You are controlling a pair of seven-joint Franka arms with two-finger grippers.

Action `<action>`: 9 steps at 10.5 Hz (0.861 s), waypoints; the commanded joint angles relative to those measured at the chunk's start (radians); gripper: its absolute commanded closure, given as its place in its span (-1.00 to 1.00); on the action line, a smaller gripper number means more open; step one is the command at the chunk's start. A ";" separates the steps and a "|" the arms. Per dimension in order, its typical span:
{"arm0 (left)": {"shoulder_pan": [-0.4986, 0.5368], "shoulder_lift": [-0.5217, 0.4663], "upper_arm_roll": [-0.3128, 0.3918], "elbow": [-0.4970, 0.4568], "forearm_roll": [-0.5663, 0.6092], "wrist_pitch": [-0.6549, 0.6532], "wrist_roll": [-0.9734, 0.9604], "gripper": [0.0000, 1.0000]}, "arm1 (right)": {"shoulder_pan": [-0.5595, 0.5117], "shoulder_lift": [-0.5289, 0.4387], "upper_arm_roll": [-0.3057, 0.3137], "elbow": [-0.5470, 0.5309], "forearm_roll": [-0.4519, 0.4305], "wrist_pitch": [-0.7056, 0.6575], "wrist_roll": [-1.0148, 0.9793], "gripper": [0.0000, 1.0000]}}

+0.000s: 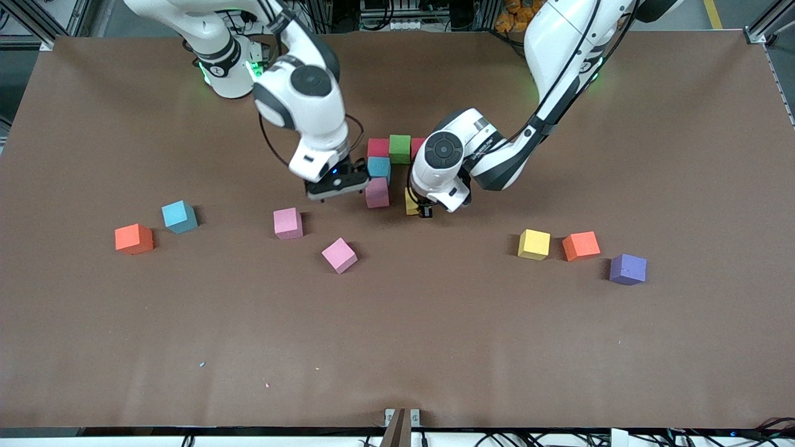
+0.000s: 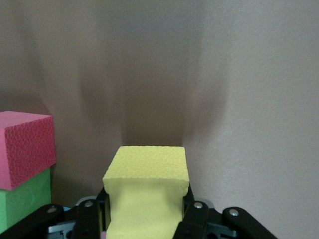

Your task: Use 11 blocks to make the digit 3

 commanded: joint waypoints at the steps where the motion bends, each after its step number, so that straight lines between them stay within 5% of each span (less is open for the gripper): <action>1: -0.017 -0.004 0.000 -0.014 -0.010 0.020 -0.013 1.00 | -0.008 -0.016 -0.101 -0.011 0.179 -0.007 -0.287 -1.00; 6: -0.045 0.007 0.005 -0.013 0.004 0.066 0.000 0.99 | -0.021 0.025 -0.230 -0.034 0.210 -0.008 -0.367 -1.00; 9: -0.046 0.010 0.003 -0.013 0.019 0.081 0.000 0.99 | -0.020 0.057 -0.236 -0.066 0.224 0.010 -0.354 -1.00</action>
